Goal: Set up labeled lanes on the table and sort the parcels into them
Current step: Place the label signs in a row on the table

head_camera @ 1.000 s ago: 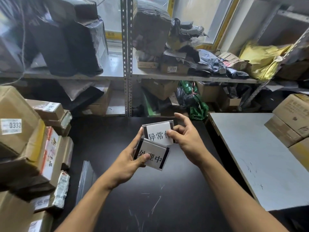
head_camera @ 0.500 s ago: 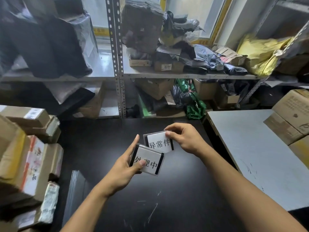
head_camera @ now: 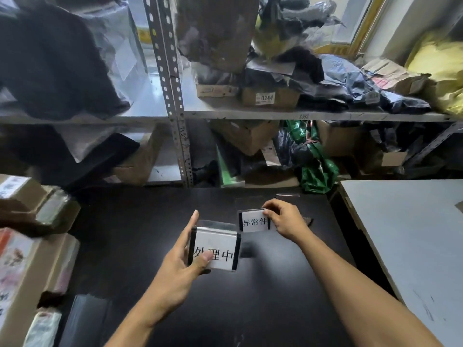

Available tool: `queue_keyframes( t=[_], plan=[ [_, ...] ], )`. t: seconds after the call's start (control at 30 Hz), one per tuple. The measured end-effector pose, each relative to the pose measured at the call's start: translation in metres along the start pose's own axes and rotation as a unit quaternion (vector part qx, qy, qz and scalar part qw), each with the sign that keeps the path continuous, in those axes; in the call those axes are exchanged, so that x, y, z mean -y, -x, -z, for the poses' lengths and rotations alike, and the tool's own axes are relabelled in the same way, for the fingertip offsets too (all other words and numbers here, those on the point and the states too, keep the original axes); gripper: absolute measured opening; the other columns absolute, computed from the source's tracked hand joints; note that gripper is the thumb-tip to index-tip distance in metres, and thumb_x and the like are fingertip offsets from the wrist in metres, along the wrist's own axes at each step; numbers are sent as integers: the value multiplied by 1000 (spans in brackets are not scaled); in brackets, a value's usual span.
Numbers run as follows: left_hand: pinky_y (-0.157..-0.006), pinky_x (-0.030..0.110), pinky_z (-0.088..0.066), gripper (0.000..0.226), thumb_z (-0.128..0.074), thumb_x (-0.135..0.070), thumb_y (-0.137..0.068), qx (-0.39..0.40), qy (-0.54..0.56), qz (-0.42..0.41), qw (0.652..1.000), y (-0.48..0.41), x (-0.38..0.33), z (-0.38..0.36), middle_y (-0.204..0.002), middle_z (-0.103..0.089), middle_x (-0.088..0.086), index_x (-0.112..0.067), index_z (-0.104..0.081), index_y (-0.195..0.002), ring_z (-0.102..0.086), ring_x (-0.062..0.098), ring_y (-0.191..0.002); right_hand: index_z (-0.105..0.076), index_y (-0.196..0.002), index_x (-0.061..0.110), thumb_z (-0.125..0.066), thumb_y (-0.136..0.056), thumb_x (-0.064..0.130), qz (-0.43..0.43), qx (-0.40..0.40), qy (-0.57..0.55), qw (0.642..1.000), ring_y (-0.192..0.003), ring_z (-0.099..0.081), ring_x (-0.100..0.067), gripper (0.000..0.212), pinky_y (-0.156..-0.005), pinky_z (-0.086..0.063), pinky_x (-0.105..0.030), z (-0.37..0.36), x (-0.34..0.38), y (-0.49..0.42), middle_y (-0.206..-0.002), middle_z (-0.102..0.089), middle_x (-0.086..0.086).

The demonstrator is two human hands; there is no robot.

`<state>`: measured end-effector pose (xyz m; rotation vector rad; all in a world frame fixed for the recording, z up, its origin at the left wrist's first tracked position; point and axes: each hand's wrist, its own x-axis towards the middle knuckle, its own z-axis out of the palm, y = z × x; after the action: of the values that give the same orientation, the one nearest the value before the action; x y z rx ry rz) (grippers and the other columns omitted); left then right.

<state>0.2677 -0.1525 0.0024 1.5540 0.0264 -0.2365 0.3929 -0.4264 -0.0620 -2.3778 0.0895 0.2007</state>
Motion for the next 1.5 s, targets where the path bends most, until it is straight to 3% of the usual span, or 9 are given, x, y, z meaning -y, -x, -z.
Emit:
queue_keyframes(
  t=[0.17,0.43,0.7,0.83,1.13,1.23,1.3,1.4,1.5],
  plan=[
    [-78,24,-56,73,-68,-25,-83,-17,18,5,1000,-28,14,-7,-117,-63,-29,-55,-29,-137,-63,2,-110,-69,-105,17,-62,-96,22,-1,11,7,1000,-91,-60,-10,12,-74,-37,-18,-29,-27,-31,-95,-68,8],
    [-79,22,-56,70,-62,-17,-79,-50,21,1,999,-57,40,-11,-115,-66,-26,-51,-34,-133,-63,0,-108,-69,-104,13,-65,-94,19,-3,37,18,999,-93,-62,-13,12,-76,-38,-20,-50,-55,-63,-101,-72,-1],
    [-79,22,-56,69,-65,-19,-79,-48,20,20,998,-55,53,-9,-125,-63,-20,-53,-37,-133,-61,7,-116,-70,-101,18,-65,-94,18,-19,51,14,998,-99,-67,-19,9,-88,-53,-33,-60,-62,-70,-99,-74,-2],
    [-78,22,-56,69,-64,-19,-79,-48,19,19,998,-52,51,-8,-122,-63,-24,-53,-36,-133,-62,3,-112,-70,-105,13,-63,-95,16,-14,58,28,998,-99,-67,-19,13,-81,-47,-24,-57,-62,-67,-102,-74,-5],
    [-76,21,-56,69,-64,-18,-79,-49,22,12,998,-45,47,-4,-121,-64,-23,-51,-37,-133,-62,0,-109,-69,-111,16,-64,-95,21,-33,73,40,996,-110,-64,-21,18,-88,-44,-25,-59,-57,-61,-113,-71,-3],
    [-74,20,-55,69,-64,-18,-79,-47,18,8,999,-39,43,2,-118,-64,-27,-48,-35,-134,-63,-4,-103,-64,-123,19,-59,-97,23,-22,59,29,998,-123,-57,-19,27,-100,-40,-27,-52,-36,-51,-128,-66,0],
    [-73,20,-55,69,-65,-18,-81,-47,15,3,999,-34,36,7,-115,-65,-28,-47,-34,-135,-62,-5,-102,-63,-122,22,-55,-98,20,7,15,-56,998,-118,-60,-14,25,-103,-43,-27,-44,-2,-35,-122,-68,4],
    [-76,22,-55,70,-69,-22,-83,-40,10,-6,999,-22,22,16,-119,-65,-23,-50,-33,-136,-63,1,-107,-65,-112,27,-50,-101,22,75,34,-193,978,-94,-68,-5,19,-85,-51,-24,-26,72,8,-102,-73,9],
    [-76,23,-55,71,-66,-25,-81,-37,8,-17,999,-1,-2,24,-117,-64,-25,-51,-32,-137,-63,1,-107,-65,-113,31,-44,-103,34,157,144,-148,966,-94,-66,-4,24,-75,-51,-18,-2,142,60,-100,-72,9]
  ],
)
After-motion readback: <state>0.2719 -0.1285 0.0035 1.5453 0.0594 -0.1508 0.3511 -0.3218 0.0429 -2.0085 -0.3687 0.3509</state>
